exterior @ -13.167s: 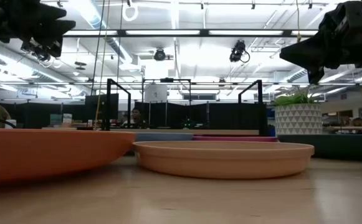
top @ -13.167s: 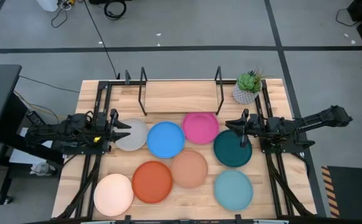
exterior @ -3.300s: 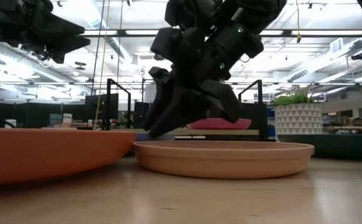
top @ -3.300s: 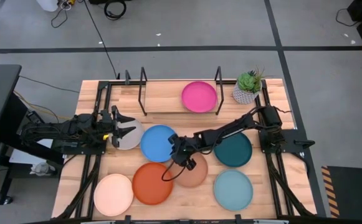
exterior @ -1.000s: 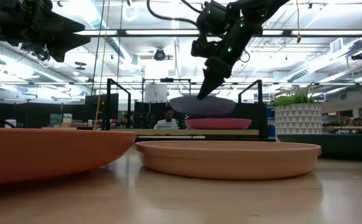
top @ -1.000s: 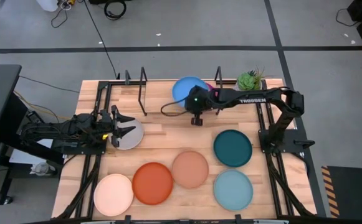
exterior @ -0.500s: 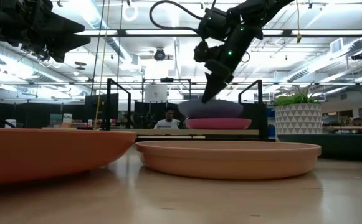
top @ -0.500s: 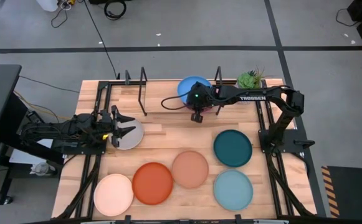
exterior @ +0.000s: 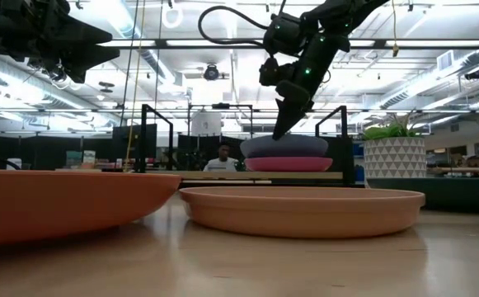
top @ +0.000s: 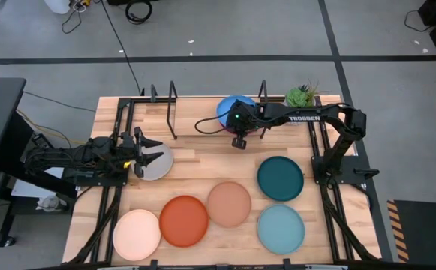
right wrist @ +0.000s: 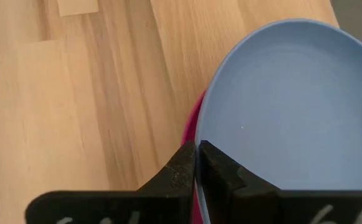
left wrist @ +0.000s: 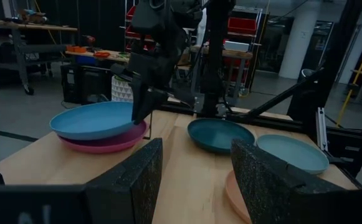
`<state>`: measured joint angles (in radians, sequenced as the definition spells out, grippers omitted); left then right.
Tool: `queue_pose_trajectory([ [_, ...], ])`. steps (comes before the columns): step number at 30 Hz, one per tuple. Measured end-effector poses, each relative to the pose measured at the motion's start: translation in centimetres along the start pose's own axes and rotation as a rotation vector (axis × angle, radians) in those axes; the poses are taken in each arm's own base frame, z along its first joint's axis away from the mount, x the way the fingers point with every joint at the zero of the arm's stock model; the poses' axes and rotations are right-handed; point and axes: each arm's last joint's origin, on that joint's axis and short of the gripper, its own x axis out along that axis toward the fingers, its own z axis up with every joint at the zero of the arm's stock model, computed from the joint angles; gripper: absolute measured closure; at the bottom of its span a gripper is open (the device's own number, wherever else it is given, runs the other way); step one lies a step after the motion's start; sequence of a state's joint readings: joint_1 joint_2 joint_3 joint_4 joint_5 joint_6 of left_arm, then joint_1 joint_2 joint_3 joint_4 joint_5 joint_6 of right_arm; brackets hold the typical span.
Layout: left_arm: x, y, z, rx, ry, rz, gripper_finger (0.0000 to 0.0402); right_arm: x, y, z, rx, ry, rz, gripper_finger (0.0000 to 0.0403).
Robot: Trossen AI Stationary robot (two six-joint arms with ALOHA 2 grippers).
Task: Place and stack plates onto a shelf
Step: Stack the blue plate on top of the pink plate on the shelf, then stack the dark green plate on top of the blue plate on the shelf
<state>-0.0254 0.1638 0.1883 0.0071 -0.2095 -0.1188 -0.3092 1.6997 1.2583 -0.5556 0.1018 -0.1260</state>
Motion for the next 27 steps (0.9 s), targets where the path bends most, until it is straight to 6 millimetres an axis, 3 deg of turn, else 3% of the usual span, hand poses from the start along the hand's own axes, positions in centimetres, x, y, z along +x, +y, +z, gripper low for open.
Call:
queue_pose_trajectory([
  [12, 0.0, 0.0, 0.0, -0.006, 0.0, -0.003, 0.0205, -0.4, 1.8, 0.1, -0.053, 0.002, 0.02, 0.0308],
  [15, 0.1, -0.2, -0.1, -0.019, 0.015, -0.071, 0.0205, -0.7, 2.7, 0.3, -0.078, -0.013, 0.035, 0.0295],
  [27, 2.7, -0.9, -2.1, -0.011, 0.255, -0.116, 0.0205, -1.1, 6.8, 1.1, -0.19, -0.107, 0.096, 0.0289],
])
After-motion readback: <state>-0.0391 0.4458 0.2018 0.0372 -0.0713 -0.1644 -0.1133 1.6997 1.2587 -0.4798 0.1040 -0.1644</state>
